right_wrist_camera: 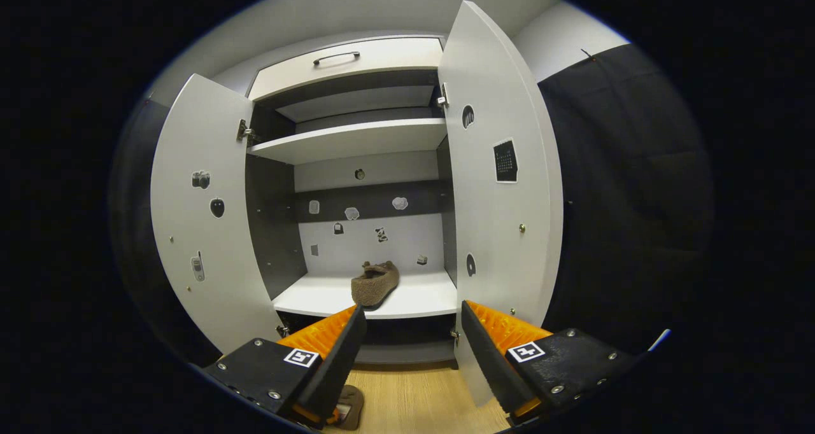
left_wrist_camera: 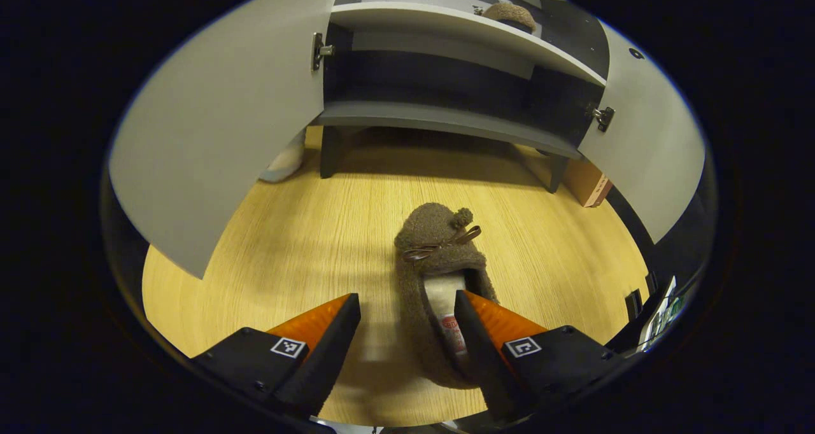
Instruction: Grab one shoe with the right hand and put it into the shoe cabinet, grab the other shoe with the left hand and put it into the shoe cabinet; then close the right door with the right hand and the left door with the left hand.
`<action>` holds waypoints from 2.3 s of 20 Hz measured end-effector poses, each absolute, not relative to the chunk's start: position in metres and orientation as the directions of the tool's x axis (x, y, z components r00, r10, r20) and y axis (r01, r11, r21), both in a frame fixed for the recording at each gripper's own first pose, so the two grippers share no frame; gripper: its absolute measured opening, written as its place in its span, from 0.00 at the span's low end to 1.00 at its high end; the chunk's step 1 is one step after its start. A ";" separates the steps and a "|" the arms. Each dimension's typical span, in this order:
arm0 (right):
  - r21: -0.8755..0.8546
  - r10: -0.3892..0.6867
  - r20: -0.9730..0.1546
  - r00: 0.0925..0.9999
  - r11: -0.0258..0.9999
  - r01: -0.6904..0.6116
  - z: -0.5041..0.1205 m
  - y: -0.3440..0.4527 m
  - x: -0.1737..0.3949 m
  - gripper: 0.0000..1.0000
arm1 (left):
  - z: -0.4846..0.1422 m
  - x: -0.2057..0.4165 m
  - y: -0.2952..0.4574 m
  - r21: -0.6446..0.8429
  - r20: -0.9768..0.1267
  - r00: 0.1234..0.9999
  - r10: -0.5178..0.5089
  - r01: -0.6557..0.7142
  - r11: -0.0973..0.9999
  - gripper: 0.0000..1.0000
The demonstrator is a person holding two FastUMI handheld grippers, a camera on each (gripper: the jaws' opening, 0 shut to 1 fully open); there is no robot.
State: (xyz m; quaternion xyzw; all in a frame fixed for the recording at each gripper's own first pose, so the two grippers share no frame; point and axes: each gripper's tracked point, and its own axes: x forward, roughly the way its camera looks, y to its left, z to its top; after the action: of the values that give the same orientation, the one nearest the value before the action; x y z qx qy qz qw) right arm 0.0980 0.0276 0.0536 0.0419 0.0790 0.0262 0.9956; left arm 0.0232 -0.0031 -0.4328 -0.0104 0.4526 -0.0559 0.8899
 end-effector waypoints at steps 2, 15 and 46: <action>0.090 0.066 -0.163 0.984 0.995 -0.052 0.051 0.027 0.097 0.92 | -0.440 0.026 -0.003 -0.062 -0.814 0.572 -0.102 0.090 0.994 0.97; 0.100 0.113 -0.119 0.986 0.990 -0.101 0.068 0.027 0.087 0.92 | -0.442 0.028 -0.009 0.000 -0.862 0.502 -0.067 0.132 0.991 0.07; 0.074 0.221 0.009 0.975 0.972 -0.221 0.124 0.025 0.080 0.92 | -0.064 0.187 -0.032 -0.078 -0.523 0.844 -0.120 0.093 0.993 0.07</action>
State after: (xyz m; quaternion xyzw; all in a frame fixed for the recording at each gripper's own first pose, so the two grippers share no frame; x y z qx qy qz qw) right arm 0.0802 0.0247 0.1239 0.0375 -0.0005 0.1112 0.9931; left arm 0.1868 -0.0325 -0.0639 -0.0248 0.2738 -0.0555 0.9599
